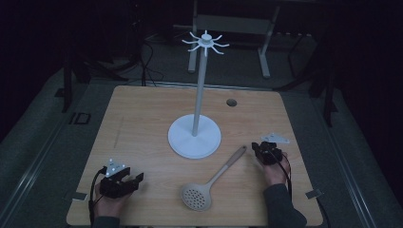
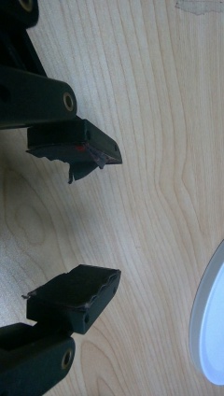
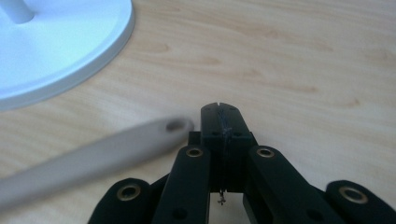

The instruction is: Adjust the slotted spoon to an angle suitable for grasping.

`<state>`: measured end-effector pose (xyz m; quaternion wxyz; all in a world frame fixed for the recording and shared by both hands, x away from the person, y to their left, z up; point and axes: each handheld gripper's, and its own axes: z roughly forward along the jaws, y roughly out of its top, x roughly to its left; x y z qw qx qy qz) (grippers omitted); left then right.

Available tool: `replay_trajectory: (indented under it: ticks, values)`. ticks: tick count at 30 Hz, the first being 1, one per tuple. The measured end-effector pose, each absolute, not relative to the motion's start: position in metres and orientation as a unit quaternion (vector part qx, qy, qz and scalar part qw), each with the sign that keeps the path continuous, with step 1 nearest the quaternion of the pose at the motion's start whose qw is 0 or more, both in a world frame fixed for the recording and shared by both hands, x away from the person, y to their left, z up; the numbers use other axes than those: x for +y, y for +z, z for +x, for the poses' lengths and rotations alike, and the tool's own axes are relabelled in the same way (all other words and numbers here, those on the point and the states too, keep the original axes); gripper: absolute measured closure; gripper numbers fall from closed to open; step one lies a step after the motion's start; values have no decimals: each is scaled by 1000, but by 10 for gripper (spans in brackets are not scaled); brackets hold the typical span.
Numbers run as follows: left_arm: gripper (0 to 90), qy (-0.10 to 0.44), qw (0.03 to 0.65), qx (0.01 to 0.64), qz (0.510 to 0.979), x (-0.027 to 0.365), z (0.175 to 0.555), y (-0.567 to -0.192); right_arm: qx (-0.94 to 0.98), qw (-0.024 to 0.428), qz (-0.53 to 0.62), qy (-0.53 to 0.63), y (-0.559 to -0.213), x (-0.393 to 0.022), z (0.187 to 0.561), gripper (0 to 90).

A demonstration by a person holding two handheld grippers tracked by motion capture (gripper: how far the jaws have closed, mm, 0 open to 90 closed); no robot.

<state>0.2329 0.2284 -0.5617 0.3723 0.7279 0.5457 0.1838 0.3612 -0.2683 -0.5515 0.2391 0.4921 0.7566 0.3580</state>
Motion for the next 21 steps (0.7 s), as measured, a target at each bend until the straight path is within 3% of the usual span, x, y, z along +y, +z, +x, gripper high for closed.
replay_trajectory:
  ticks: [8, 21]
  values:
    - [391, 184, 373, 545, 728, 229, 232, -561, 782, 226, 480, 326, -550, -255, 396, 899]
    - [391, 185, 373, 544, 728, 229, 232, -561, 809, 192, 459, 312, -563, -257, 396, 900]
